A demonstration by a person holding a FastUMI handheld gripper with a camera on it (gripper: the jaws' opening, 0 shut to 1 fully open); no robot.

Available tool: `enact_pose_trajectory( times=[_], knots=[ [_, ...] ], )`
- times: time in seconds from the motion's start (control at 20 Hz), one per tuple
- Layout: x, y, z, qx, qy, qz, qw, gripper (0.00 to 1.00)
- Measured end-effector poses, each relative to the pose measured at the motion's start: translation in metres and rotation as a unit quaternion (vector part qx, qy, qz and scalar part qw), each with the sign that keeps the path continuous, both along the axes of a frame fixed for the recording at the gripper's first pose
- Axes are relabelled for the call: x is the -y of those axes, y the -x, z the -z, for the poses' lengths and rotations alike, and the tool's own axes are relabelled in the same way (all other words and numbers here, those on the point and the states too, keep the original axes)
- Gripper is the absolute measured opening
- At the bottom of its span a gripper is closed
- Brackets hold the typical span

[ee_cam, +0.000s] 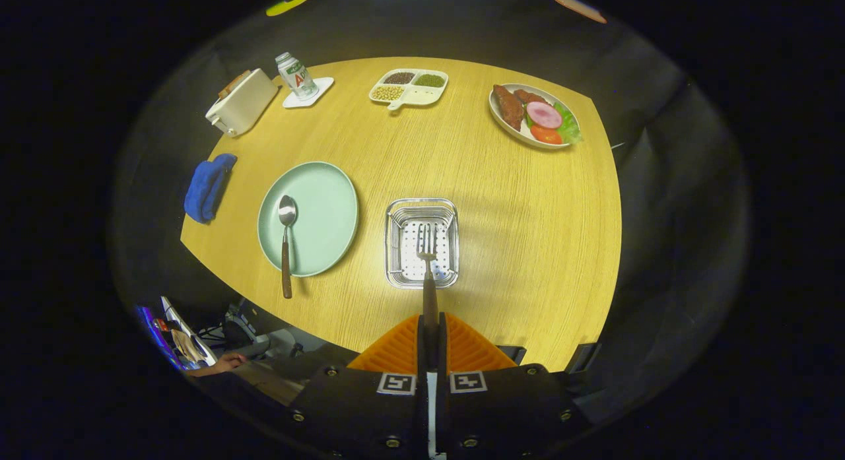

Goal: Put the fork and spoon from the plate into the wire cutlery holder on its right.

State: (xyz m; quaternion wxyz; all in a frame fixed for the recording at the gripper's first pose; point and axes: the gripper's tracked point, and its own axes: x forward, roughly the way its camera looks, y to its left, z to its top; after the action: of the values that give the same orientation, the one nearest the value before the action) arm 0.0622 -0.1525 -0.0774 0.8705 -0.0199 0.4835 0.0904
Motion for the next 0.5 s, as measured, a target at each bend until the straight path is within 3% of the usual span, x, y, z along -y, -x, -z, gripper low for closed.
enact_pose_trajectory(
  times=[0.25, 0.5],
  knots=[
    [-0.001, -0.014, 0.006, -0.009, 0.009, 0.004, 1.0, 0.05],
    [0.015, -0.025, -0.017, 0.054, 0.037, 0.026, 0.997, 0.21]
  ],
)
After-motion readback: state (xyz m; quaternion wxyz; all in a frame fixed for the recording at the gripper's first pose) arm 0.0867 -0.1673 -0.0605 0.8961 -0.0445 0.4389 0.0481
